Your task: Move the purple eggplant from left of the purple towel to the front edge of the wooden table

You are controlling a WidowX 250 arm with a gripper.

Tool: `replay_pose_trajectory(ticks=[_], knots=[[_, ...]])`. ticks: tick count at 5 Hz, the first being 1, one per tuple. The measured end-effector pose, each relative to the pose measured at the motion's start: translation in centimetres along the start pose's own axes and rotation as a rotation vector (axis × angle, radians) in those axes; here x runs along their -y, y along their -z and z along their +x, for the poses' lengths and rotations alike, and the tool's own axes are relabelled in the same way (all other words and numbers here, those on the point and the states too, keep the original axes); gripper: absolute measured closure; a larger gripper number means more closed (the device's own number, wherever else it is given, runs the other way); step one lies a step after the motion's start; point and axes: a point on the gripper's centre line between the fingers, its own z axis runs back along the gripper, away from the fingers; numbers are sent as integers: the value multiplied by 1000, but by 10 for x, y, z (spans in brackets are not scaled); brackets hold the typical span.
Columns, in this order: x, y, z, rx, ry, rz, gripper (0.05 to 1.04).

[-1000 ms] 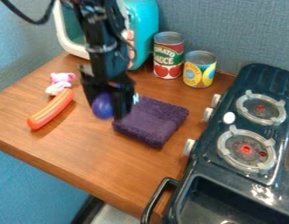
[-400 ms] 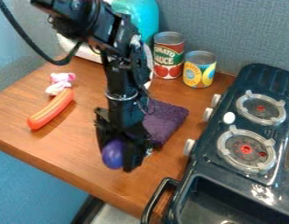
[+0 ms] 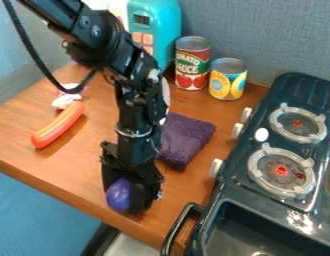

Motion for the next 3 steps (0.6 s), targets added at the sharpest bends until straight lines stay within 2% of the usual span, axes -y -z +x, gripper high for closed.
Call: replay_pose_trajectory(ticks=[3], knots=[[-2, 1, 5, 7, 10, 2, 250]])
